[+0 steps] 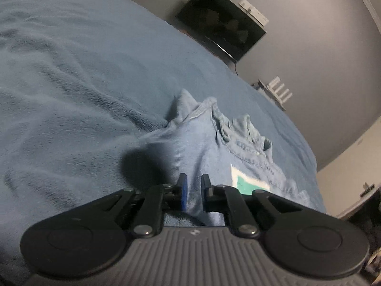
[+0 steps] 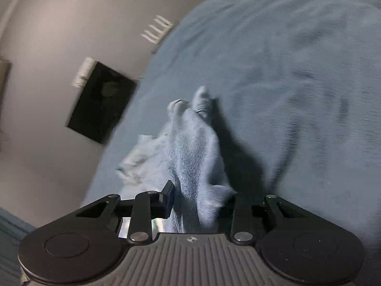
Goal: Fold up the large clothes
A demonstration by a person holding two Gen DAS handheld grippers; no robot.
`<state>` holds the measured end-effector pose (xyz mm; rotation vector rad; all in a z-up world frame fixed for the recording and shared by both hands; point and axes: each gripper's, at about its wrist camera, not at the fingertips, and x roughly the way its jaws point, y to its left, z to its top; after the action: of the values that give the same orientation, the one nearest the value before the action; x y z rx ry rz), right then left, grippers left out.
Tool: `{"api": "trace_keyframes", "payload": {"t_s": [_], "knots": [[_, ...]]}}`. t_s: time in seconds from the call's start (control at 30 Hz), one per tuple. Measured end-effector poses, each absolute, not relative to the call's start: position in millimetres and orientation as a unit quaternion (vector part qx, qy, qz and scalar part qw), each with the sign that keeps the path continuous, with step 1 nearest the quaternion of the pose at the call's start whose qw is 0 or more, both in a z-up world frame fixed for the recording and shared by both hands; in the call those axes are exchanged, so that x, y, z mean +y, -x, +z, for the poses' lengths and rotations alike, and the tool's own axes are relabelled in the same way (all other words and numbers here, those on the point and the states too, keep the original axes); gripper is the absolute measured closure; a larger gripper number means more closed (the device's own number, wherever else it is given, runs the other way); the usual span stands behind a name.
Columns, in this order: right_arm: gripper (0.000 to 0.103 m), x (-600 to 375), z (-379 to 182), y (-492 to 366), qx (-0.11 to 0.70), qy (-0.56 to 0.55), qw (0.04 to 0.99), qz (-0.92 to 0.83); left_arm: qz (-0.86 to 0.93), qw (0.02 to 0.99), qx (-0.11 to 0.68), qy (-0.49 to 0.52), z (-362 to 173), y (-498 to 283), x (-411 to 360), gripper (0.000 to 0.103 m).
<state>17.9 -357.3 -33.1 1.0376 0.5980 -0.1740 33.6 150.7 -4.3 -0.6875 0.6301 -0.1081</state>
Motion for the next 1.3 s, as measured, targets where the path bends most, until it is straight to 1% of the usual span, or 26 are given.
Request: {"api": "trace_keyframes", "payload": {"t_s": [0.03, 0.07, 0.1, 0.13, 0.17, 0.2, 0.3, 0.37, 0.43, 0.57, 0.6, 0.63, 0.73, 0.8, 0.83, 0.93, 1.03, 1.1, 1.2, 1.23, 1.3], "knots": [[0.063, -355.9, -35.8, -16.9, 0.285, -0.491, 0.819, -0.087, -0.043, 0.896, 0.293, 0.332, -1.3, -31.6, 155.1, 0.092], [0.059, -354.9, -37.1, -15.2, 0.287, -0.493, 0.816, -0.092, -0.034, 0.899, 0.288, 0.329, 1.9, -28.4, 155.8, 0.077], [0.054, -353.5, -39.3, -11.8, 0.286, -0.493, 0.816, -0.09, -0.03, 0.901, 0.282, 0.327, 4.6, -26.4, 156.0, 0.069], [0.052, -350.9, -39.8, -10.9, 0.286, -0.495, 0.816, -0.089, -0.035, 0.904, 0.276, 0.325, 6.3, -25.0, 154.8, 0.058], [0.046, -349.1, -41.0, -10.8, 0.288, -0.496, 0.815, -0.088, -0.041, 0.907, 0.275, 0.318, 7.7, -24.8, 151.8, 0.053], [0.044, -347.6, -43.1, -11.6, 0.29, -0.497, 0.813, -0.088, -0.045, 0.91, 0.277, 0.306, 8.9, -24.5, 147.8, 0.052], [0.041, -347.0, -59.7, -10.7, 0.297, -0.527, 0.79, -0.097, -0.059, 0.919, 0.293, 0.258, 13.2, -31.6, 128.7, 0.051], [0.042, -349.1, -76.1, -8.6, 0.298, -0.576, 0.755, -0.102, -0.07, 0.922, 0.304, 0.228, 17.2, -39.6, 108.8, 0.051], [0.042, -344.1, -82.5, -15.0, 0.293, -0.602, 0.736, -0.097, -0.094, 0.925, 0.311, 0.199, 20.3, -49.4, 83.4, 0.051], [0.04, -335.2, -85.7, -22.2, 0.275, -0.598, 0.747, -0.096, -0.132, 0.928, 0.316, 0.148, 20.8, -66.6, 30.2, 0.051], [0.037, -333.4, -87.7, -23.4, 0.267, -0.602, 0.747, -0.094, -0.138, 0.927, 0.318, 0.142, 19.8, -70.9, 19.1, 0.051], [0.037, -331.7, -89.1, -24.6, 0.26, -0.604, 0.748, -0.093, -0.143, 0.926, 0.32, 0.137, 18.3, -76.6, 9.0, 0.051], [0.036, -325.3, -86.2, -33.9, 0.252, -0.581, 0.769, -0.087, -0.144, 0.929, 0.326, 0.104, 11.9, -94.7, -19.3, 0.051], [0.03, -319.6, -82.1, -41.7, 0.252, -0.565, 0.781, -0.081, -0.137, 0.931, 0.333, 0.069, 6.4, -106.1, -35.3, 0.051], [0.029, -317.3, -82.1, -44.7, 0.254, -0.56, 0.784, -0.08, -0.123, 0.931, 0.341, 0.048, 1.5, -112.0, -41.6, 0.051], [0.029, -313.3, -80.6, -45.9, 0.25, -0.552, 0.791, -0.086, -0.097, 0.927, 0.362, -0.002, -20.6, -122.7, -51.1, 0.051], [0.03, -302.9, -66.3, -45.2, 0.236, -0.522, 0.816, -0.08, -0.09, 0.931, 0.347, -0.073, -33.0, -120.4, -64.9, 0.05], [0.032, -292.5, -51.5, -48.3, 0.222, -0.476, 0.848, -0.07, -0.087, 0.931, 0.348, -0.066, -35.7, -121.6, -61.9, 0.05], [0.032, -276.0, -35.2, -49.7, 0.201, -0.413, 0.887, -0.045, -0.089, 0.931, 0.349, -0.05, -35.7, -124.2, -55.9, 0.05], [0.032, -276.1, -37.1, -50.8, 0.203, -0.418, 0.884, -0.048, -0.089, 0.931, 0.349, -0.051, -35.0, -124.3, -55.8, 0.05], [0.032, -286.9, -50.1, -52.7, 0.219, -0.46, 0.858, -0.068, -0.089, 0.932, 0.349, -0.052, -34.3, -125.1, -55.4, 0.05]]}}
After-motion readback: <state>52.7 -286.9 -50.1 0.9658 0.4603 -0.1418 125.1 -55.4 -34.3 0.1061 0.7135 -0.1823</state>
